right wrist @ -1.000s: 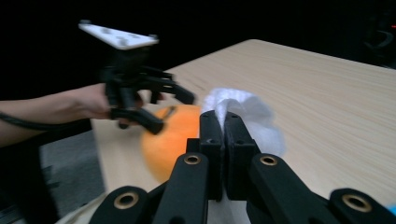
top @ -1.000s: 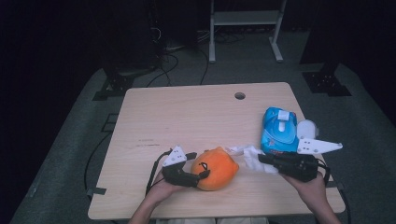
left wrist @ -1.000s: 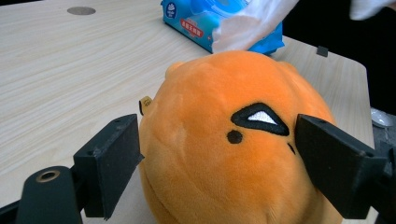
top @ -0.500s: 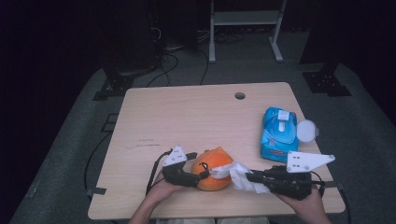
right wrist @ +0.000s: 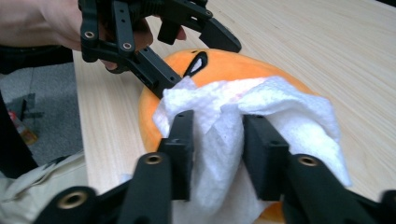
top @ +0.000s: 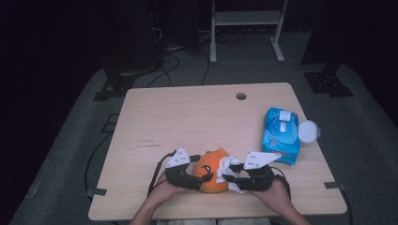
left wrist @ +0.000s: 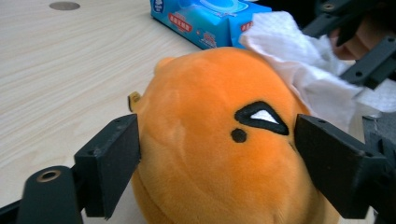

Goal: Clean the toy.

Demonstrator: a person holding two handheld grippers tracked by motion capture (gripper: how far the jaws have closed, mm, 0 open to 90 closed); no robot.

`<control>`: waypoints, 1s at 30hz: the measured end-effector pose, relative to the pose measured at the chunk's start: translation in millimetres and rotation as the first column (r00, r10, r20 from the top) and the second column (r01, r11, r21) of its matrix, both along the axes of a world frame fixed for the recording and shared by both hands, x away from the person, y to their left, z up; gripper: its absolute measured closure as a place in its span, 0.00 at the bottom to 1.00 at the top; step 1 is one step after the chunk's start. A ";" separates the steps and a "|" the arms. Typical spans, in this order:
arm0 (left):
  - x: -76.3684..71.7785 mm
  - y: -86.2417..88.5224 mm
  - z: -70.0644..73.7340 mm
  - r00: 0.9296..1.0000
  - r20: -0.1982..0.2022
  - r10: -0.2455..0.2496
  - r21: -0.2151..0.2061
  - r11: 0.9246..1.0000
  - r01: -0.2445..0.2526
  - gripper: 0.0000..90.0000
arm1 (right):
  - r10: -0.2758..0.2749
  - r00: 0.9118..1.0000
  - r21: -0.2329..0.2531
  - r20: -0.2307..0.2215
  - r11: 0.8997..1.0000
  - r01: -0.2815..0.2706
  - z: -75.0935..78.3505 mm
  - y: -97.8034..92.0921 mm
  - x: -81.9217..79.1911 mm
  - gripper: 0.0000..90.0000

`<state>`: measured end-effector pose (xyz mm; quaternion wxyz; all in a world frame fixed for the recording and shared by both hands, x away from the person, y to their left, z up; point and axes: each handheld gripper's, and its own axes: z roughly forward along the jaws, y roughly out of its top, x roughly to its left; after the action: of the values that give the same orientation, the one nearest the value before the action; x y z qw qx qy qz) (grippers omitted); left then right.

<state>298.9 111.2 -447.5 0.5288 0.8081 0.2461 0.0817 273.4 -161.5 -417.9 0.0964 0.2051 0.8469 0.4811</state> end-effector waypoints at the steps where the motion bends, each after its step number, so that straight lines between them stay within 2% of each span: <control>1: 0.2 -0.1 0.0 1.000 -0.002 -0.005 -0.001 1.000 0.005 0.20 | -0.003 1.000 0.002 -0.001 1.000 0.003 -1.3 2.1 0.6 0.64; 4: -0.4 0.5 3.7 1.000 -0.002 -0.012 0.016 1.000 0.012 0.19 | -0.004 1.000 -0.005 0.010 1.000 0.004 -4.0 5.0 1.6 0.65; 5: -3.3 4.0 11.5 1.000 0.024 -0.014 0.002 1.000 0.014 0.19 | -0.018 1.000 0.024 0.007 1.000 0.018 -7.3 5.3 2.4 0.66; 8: -7.5 3.8 14.9 0.999 0.023 -0.032 0.004 0.999 0.031 0.20 | -0.040 0.999 0.043 0.003 0.998 0.040 -10.4 5.8 3.5 0.67; 9: -10.6 -1.5 10.8 0.998 0.028 -0.048 0.063 0.997 0.046 0.20 | -0.051 0.999 0.045 0.001 0.998 0.051 -11.0 7.2 5.5 0.72; 10: -11.0 -3.9 7.9 0.998 0.035 -0.048 0.088 0.995 0.045 0.20 | -0.061 0.998 0.040 0.010 0.997 0.060 -11.0 8.4 5.5 0.77; 12: -8.4 -3.8 6.1 0.999 0.019 -0.043 0.074 0.996 0.042 0.20 | -0.065 0.998 0.024 0.025 0.998 0.064 -12.0 11.5 5.2 0.86; 14: -7.2 -2.7 6.3 0.999 0.018 -0.045 0.074 0.996 0.043 0.23 | -0.072 0.996 0.017 0.043 0.997 0.071 -12.2 11.1 4.5 0.90; 20: -6.5 0.3 5.7 0.999 0.019 -0.029 0.064 0.998 0.028 0.23 | -0.120 0.991 0.019 0.053 0.993 0.119 -6.7 -4.3 9.4 0.92; 21: -5.9 0.9 4.7 0.999 0.017 -0.028 0.055 0.998 0.027 0.23 | -0.144 0.988 0.008 0.050 0.990 0.144 -7.9 -12.4 9.6 0.92; 22: -5.9 0.9 4.7 0.999 0.017 -0.028 0.055 0.998 0.027 0.23 | -0.147 0.988 0.011 0.040 0.989 0.147 -8.9 -15.9 9.5 0.92; 25: -5.3 -0.2 4.6 0.999 0.029 -0.027 0.068 0.997 0.025 0.23 | -0.116 0.993 0.023 0.021 0.993 0.116 -9.2 -18.4 2.5 0.92; 28: -2.7 1.4 3.5 1.000 0.013 -0.014 0.055 0.998 0.013 0.23 | -0.037 0.999 0.026 0.014 0.999 0.036 -8.4 -7.9 -7.5 0.92; 30: -0.2 4.8 3.0 1.000 0.007 -0.009 0.051 0.999 0.008 0.23 | -0.019 1.000 0.015 0.024 1.000 0.018 -8.1 -4.2 -10.1 0.92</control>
<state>298.7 116.0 -444.5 0.5092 0.8221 0.2385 0.0888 263.3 -165.7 -425.9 0.1094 0.2080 0.8401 0.4889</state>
